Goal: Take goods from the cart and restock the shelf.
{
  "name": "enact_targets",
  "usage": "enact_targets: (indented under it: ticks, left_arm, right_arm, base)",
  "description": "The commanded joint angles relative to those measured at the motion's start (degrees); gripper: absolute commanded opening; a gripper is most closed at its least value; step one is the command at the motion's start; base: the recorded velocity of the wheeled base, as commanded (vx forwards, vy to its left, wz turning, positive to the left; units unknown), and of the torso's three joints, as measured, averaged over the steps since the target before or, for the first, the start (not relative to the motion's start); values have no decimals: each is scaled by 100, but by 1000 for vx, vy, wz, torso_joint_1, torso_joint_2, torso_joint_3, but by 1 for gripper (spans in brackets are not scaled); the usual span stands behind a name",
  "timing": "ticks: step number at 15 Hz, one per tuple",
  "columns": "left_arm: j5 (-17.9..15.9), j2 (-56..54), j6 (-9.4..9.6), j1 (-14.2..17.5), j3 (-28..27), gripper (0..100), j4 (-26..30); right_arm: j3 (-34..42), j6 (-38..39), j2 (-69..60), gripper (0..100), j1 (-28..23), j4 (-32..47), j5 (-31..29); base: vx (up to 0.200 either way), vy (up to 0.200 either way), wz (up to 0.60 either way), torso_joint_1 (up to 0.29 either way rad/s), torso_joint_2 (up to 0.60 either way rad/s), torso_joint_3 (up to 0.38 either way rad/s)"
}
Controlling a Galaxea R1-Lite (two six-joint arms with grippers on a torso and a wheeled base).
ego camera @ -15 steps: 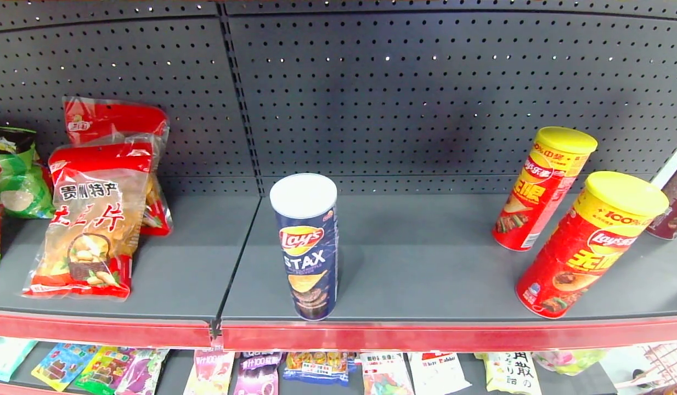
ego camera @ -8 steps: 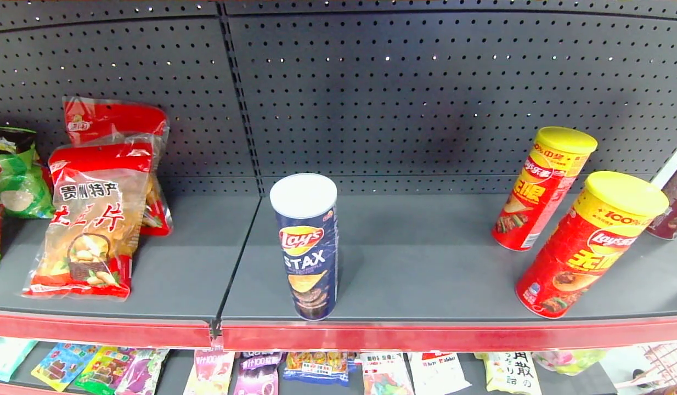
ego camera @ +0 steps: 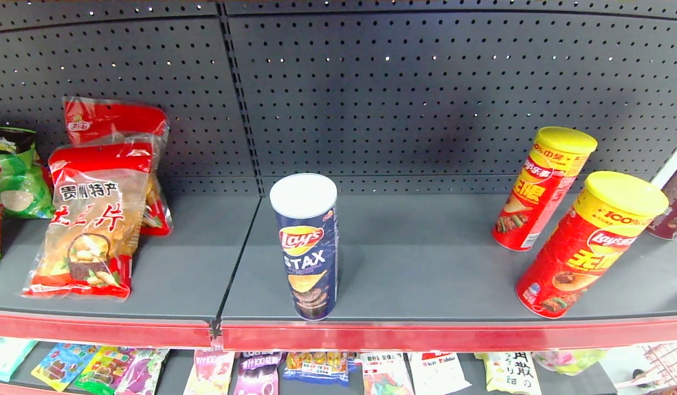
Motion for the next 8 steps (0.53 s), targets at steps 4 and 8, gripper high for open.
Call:
enact_targets:
  ticks: [4, 8]
  left_arm:
    - [1, 81, -1, -1, -7, 100, 1]
    - [133, 362, 8, -1, -121, 100, -34]
  right_arm:
    - [-1203, -32, 1772, 0, 887, -65, 438]
    - [-2371, -6, 3653, 0, 2118, -443, 447]
  base:
    - [0, 0, 0, 0, 0, 0]
    - [0, 0, 0, 0, 0, 0]
